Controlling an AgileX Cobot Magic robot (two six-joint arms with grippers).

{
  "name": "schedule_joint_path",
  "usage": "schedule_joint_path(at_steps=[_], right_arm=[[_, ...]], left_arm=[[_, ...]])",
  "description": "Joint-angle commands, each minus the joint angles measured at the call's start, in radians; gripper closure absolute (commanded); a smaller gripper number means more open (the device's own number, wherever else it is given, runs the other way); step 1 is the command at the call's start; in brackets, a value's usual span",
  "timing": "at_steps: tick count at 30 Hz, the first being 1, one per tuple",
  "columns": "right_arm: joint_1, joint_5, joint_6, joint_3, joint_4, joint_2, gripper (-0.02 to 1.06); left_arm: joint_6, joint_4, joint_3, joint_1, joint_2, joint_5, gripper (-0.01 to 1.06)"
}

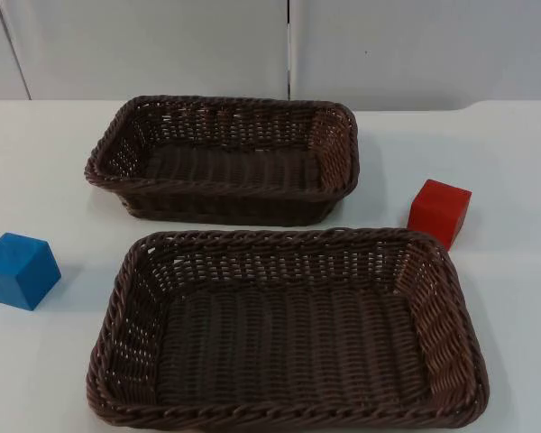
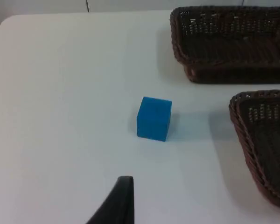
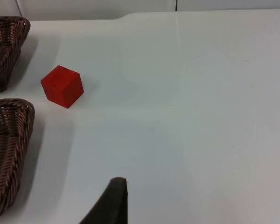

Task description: Pick up one cube with the left hand and place it into the upper basket. Pick up one cube with the right hand and place it into the lower basket.

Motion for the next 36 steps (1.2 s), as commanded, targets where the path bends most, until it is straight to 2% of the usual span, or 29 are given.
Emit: schedule_joint_path(at_steps=[1,6,14,22,31,36], right_arm=[[-0.006,-0.006,-0.007,0.001,-0.004,-0.002,-0.01],[-0.006,-0.006,-0.007,0.001,-0.004,-0.002,-0.01],[-0.006,-0.006,-0.007,0.001,-0.004,-0.002,-0.01],[-0.006,-0.006,-0.007,0.001,-0.004,-0.002,-0.01],[-0.006,-0.006,-0.007,0.001,-0.004,-0.002,-0.01],[-0.006,-0.006,-0.007,0.001,-0.004,-0.002,-0.01]], left_arm=[[-0.006,-0.007,-0.014,0.002,-0.004,-0.031,0.00],[-0.006,-0.012,-0.047,0.002,-0.004,-0.091,0.00],[-0.006,-0.012,-0.057,0.002,0.066,-0.117,0.00],[-0.002,-0.030,-0.057,0.002,0.118,-0.207,0.00],[0.002,-0.034,-0.057,0.002,0.184,-0.221,0.00],[0.002,-0.036,-0.057,0.002,0.250,-0.259,0.00]])
